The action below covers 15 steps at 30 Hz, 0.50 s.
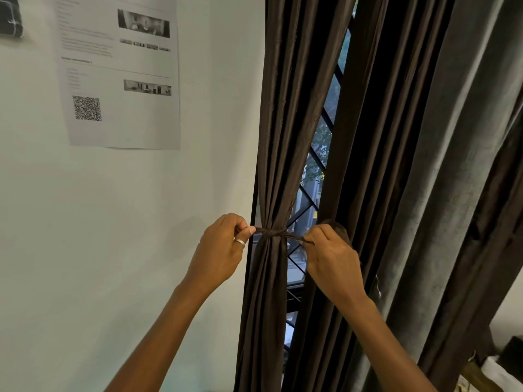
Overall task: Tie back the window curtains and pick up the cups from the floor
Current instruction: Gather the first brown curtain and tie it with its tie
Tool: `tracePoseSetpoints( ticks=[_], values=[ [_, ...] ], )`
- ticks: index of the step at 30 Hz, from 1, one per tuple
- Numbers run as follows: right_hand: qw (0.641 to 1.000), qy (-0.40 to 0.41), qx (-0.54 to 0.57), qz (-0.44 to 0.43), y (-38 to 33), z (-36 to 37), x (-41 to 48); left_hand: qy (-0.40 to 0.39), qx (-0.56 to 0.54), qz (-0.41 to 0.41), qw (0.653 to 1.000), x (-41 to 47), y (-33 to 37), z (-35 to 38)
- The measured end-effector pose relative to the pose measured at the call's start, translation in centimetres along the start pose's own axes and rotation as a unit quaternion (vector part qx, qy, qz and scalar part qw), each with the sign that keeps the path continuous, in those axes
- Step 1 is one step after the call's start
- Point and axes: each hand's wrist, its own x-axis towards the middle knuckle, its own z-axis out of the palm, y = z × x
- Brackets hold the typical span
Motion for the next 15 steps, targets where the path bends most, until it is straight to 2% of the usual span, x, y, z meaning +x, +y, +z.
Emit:
tracePoseSetpoints(
  ticks=[15],
  values=[
    [0.996,-0.01,0.085,0.017,-0.54,0.51,0.32,0.013,0.028,-0.003,1.0,-0.74,0.04,0.73]
  ],
)
